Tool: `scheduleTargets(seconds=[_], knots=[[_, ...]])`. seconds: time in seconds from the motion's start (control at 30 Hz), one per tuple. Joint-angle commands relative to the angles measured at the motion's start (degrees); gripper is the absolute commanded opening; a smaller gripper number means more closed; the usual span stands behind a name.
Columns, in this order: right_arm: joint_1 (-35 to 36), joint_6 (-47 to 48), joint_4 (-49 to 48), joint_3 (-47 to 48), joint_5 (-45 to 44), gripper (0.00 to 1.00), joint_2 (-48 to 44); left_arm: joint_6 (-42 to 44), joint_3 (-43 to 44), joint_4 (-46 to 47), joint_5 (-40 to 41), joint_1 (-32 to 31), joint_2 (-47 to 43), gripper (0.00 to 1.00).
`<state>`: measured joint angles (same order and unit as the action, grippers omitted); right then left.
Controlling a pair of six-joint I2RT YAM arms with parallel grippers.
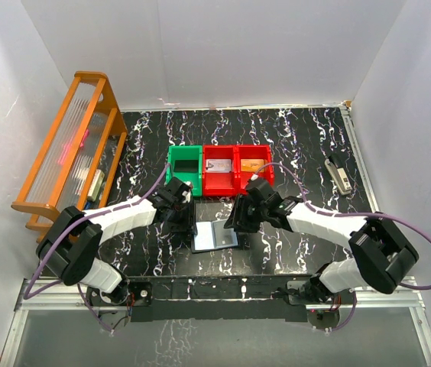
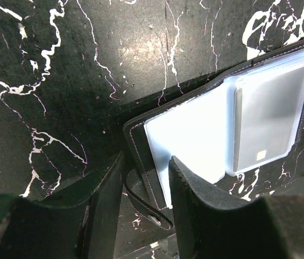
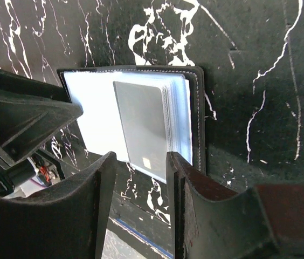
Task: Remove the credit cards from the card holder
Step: Remove the credit card from the card holder.
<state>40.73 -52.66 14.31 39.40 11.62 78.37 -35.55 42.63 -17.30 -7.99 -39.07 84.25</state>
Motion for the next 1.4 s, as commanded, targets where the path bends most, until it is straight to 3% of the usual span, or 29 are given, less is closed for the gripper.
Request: scheduleTargets(seconds=[0.0, 0.57, 1.37], knots=[[0.1, -0.3, -3.0, 0.1, 3.2, 0.40, 0.7, 0.1, -0.1, -0.7, -1.4, 0.0, -1.2, 0.37], [0.1, -0.2, -5.5, -0.6, 7.1, 0.40, 5.5, 0.2, 0.0, -0.5, -2.2, 0.0, -1.6, 0.28], [0.4, -8.3, -22.5, -0.2, 18.0, 0.40, 5.3, 0.0, 0.0, 0.0, -2.1, 0.0, -1.8, 0.25]])
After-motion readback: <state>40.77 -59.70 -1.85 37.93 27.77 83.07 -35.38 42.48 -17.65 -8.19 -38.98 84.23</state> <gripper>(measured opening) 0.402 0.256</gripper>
